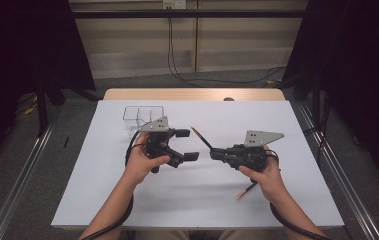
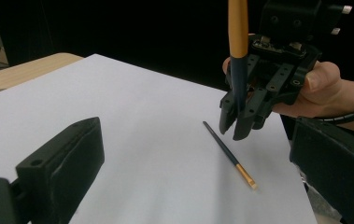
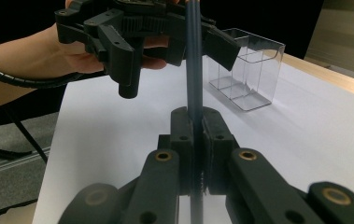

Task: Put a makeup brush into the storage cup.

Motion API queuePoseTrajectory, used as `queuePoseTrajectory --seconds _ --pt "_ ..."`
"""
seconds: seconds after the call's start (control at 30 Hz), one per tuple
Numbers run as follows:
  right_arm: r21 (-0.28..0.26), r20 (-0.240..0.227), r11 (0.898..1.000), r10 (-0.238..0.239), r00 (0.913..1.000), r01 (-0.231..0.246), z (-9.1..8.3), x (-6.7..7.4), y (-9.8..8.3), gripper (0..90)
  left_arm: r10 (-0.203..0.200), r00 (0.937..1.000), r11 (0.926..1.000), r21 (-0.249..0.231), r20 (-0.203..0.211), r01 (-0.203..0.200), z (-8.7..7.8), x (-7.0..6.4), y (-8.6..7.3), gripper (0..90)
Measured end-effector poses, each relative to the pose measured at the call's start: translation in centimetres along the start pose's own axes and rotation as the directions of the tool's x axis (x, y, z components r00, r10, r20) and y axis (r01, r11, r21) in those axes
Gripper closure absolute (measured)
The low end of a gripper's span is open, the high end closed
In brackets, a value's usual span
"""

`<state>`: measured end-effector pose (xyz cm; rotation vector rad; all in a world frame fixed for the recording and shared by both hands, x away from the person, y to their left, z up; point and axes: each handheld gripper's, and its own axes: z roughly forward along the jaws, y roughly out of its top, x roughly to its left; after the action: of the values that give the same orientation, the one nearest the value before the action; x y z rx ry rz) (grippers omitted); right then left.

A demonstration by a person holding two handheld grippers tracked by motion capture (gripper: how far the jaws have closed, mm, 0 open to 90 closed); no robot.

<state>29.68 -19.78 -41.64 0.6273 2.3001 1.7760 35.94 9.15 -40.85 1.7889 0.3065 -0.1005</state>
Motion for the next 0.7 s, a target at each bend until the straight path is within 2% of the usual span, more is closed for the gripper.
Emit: queuePoseTrajectory --seconds 0.53,0.7 --pt "-0.08 -0.014 0.996 0.039 0.9991 -0.04 0.18 0.04 -0.3 84.8 -0.001 1.0 0.9996 -0.028 0.001 0.001 0.15 -0.12 0.03 1.9" --pt "-0.086 -0.014 0.996 0.036 0.9992 -0.038 0.26 0.13 -0.31 84.9 -0.012 0.9998 0.998 -0.061 0.016 0.013 0.27 -0.19 0.12 0.3"
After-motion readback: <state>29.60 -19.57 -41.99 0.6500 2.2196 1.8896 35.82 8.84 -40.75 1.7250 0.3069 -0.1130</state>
